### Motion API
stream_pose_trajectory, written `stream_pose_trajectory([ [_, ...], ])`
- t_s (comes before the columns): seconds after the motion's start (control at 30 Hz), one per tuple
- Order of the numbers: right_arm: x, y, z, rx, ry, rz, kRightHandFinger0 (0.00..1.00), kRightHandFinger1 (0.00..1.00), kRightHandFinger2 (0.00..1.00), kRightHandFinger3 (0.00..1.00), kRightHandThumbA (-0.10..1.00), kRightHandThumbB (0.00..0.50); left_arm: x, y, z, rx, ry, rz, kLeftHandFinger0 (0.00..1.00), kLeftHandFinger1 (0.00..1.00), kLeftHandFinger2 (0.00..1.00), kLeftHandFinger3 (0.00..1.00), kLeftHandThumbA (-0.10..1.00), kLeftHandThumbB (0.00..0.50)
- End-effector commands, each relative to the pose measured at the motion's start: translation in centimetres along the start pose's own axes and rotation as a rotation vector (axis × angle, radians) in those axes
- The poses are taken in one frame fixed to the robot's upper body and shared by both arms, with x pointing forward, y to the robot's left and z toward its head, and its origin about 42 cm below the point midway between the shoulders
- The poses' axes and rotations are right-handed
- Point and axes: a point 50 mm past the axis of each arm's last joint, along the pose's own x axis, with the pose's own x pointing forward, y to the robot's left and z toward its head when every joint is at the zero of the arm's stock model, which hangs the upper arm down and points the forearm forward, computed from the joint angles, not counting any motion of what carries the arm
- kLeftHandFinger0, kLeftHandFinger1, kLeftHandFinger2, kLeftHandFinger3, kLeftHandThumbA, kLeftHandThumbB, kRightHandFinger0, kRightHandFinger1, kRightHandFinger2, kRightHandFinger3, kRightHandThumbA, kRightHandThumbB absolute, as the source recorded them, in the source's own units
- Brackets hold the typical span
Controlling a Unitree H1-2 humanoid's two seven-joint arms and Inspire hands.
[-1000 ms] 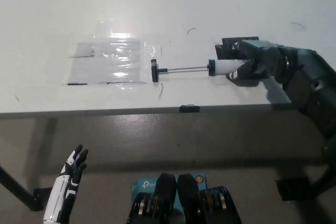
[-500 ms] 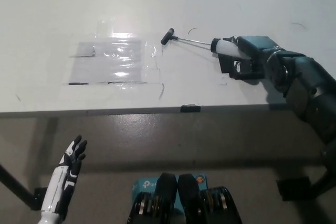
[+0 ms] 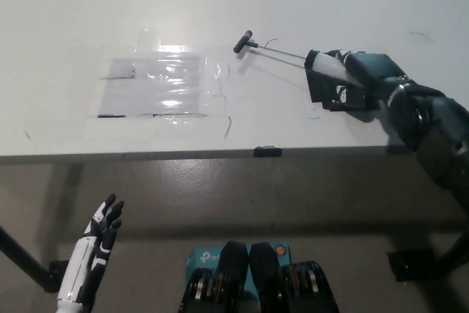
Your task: The robot uses right hand to pick up a small white air pumper and uses its left hand to compress it, and then puts it on the desk
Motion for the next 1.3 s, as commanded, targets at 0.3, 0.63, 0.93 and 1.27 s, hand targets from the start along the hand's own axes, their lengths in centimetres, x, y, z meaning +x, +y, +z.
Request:
stream_pose_trajectory([
  [0.3,-6.2,-6.9,5.0,0.007,-0.331,-0.177,0.04,0.49,0.78,0.87,-0.10,0.121,-0.4,1.2,4.1,-0.106,-0.165,0.103,1.00,1.00,1.00,1.00,0.94,0.015],
  [0.63,-12.6,-5.7,8.2,0.001,-0.474,-0.159,0.04,0.48,0.80,0.89,-0.10,0.171,1.6,2.1,10.0,-0.150,-0.347,0.174,1.00,1.00,1.00,1.00,0.97,0.022],
  [0.93,-16.5,-4.0,9.6,0.045,-0.511,-0.116,0.04,0.49,0.81,0.89,-0.10,0.179,5.7,3.1,13.5,-0.112,-0.422,0.168,1.00,1.00,1.00,1.00,1.00,0.081],
  [1.27,-18.4,-2.4,9.7,0.030,-0.510,-0.084,0.03,0.48,0.81,0.88,-0.10,0.180,8.2,1.9,14.8,-0.123,-0.425,0.104,1.00,1.00,1.00,1.00,1.00,0.182],
])
